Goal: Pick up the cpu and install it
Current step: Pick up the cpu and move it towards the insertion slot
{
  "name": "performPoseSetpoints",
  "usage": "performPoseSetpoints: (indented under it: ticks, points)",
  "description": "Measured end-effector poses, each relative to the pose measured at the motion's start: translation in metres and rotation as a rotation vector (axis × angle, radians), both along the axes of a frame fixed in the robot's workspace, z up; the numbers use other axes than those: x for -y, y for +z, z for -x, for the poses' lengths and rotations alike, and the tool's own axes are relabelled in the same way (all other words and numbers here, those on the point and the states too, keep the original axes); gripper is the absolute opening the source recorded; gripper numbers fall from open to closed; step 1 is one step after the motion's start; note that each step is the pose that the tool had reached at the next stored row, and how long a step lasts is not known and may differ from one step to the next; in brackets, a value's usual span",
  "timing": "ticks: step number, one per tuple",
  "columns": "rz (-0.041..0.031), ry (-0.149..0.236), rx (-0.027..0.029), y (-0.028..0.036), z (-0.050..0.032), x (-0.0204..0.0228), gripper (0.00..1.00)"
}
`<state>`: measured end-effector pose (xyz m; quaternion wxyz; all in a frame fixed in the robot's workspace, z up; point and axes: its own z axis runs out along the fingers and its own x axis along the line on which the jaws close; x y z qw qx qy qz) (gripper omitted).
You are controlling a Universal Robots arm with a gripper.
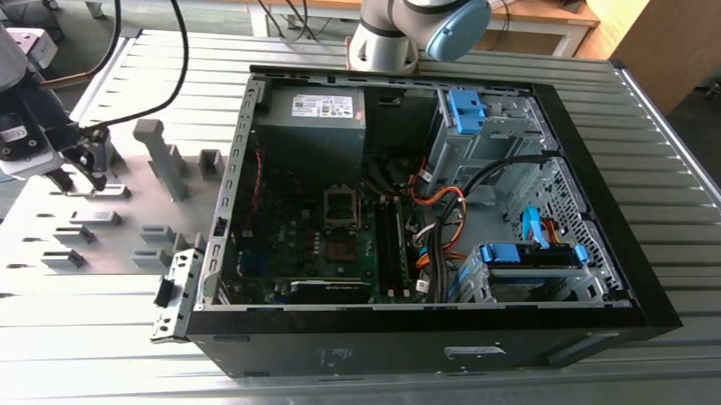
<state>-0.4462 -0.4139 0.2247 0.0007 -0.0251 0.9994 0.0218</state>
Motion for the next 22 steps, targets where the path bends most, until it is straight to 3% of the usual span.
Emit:
performPoseSetpoints:
  ticks: [3,7,22]
  points:
    - [0.0002,0.000,-0.0003,0.0026,0.0000,0.0000,0.47]
    - [0.0001,0.000,-0.0001,0.0108,0.0000,0.0000,0.47]
    - [0.0000,0.000,0.0000,0.0512,0.0000,0.0000,0.47]
